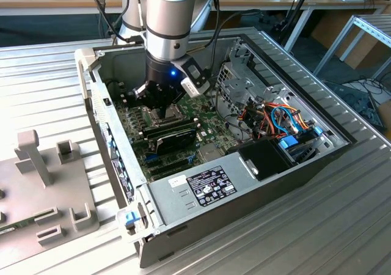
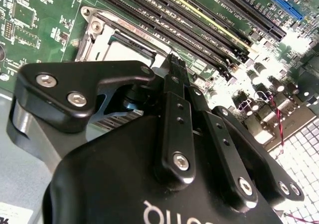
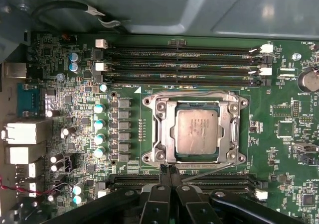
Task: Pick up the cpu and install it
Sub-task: 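Install the second cpu locking lever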
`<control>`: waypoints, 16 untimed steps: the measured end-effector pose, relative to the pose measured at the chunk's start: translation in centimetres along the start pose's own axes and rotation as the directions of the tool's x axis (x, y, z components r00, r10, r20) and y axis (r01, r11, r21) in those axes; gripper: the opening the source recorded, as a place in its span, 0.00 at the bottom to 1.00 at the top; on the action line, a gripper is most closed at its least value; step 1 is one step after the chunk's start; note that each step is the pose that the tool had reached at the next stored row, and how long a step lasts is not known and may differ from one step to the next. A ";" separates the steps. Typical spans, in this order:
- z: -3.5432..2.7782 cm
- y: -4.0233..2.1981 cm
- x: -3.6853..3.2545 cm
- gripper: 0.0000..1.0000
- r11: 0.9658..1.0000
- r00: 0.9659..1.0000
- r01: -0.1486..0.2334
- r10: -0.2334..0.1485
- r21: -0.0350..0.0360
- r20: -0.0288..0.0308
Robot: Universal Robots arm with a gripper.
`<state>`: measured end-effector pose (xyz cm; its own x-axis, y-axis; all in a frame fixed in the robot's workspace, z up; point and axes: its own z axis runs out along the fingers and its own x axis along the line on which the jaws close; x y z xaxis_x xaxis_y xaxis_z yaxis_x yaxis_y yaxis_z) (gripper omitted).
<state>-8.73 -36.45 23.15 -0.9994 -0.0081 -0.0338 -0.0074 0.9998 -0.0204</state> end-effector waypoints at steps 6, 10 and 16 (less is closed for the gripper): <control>0.51 0.02 0.08 0.11 1.000 1.000 0.000 0.000 0.000 0.000; 0.74 0.02 0.14 0.11 1.000 1.000 0.000 0.000 0.000 0.000; 0.81 0.02 0.18 0.11 1.000 1.000 -0.001 0.001 0.000 0.000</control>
<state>-8.88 -36.44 22.34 -0.9994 -0.0074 -0.0340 -0.0067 0.9998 -0.0202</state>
